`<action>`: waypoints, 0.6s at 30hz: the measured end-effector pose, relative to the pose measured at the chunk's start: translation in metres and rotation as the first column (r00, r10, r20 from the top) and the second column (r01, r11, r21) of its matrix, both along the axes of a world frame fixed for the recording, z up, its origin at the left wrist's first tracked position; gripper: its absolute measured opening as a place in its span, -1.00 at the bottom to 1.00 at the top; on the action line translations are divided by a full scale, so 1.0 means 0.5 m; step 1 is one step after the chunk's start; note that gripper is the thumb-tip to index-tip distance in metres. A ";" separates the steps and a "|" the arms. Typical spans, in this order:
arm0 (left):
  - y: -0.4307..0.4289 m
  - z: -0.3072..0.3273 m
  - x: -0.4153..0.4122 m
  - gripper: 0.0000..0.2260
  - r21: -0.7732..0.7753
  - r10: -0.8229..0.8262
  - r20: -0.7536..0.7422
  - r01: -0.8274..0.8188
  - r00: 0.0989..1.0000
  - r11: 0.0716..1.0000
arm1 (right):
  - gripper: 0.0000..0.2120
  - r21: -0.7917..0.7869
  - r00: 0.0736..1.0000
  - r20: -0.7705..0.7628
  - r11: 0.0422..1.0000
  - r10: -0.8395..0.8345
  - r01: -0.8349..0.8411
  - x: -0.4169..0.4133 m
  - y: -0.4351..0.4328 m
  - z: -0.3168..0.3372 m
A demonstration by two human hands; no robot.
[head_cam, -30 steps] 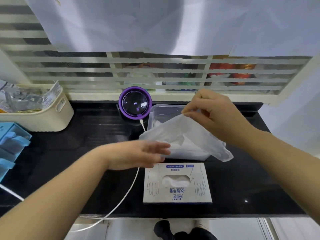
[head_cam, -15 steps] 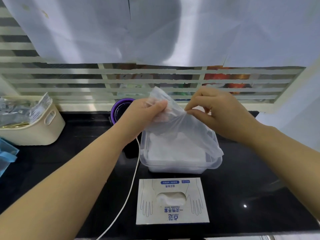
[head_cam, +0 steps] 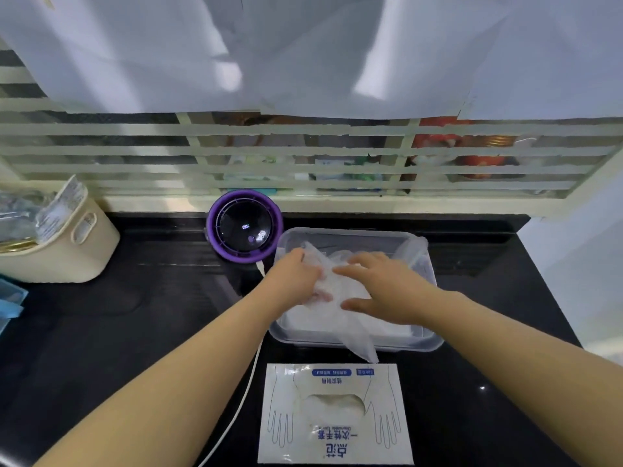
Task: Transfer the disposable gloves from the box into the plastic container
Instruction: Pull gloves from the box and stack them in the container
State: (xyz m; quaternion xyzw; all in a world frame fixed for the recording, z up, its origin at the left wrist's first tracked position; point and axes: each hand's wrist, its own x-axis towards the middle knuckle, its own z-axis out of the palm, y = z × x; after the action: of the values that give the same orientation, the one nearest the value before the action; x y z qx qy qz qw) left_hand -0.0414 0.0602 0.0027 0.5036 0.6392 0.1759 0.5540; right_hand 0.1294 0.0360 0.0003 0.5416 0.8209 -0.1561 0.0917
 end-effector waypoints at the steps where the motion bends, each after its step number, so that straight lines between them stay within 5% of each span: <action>1: 0.000 -0.002 -0.001 -0.53 0.026 -0.043 -0.068 0.045 0.997 0.999 | -0.41 -0.028 1.000 0.011 1.000 0.008 -0.008 -0.001 0.004 -0.016; 4: -0.011 0.010 -0.009 -0.33 0.213 -0.190 -0.391 0.289 0.901 0.933 | -0.37 -0.111 0.999 0.019 0.993 0.032 -0.029 -0.005 0.014 -0.054; 7: -0.016 0.021 -0.001 -0.58 0.467 -0.182 -0.632 0.557 0.753 0.687 | -0.35 -0.129 0.996 0.033 0.989 0.083 -0.078 -0.013 0.021 -0.080; 11: 0.003 -0.014 0.022 -0.82 0.154 -0.491 -0.650 0.733 0.580 0.663 | -0.33 -0.115 0.993 0.018 0.987 0.114 -0.112 -0.022 0.019 -0.082; 18: 0.017 -0.081 0.035 -0.63 -0.154 -0.683 -0.647 0.818 0.341 0.554 | -0.60 -0.058 0.997 0.043 0.997 0.057 -0.054 0.009 -0.007 -0.043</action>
State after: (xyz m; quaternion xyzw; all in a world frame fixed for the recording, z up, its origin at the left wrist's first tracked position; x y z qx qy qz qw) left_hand -0.0238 0.0685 -0.0376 0.8193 0.4588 -0.2214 0.2631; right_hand 0.1338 0.0324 -0.0212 0.5191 0.8286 -0.1649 0.1296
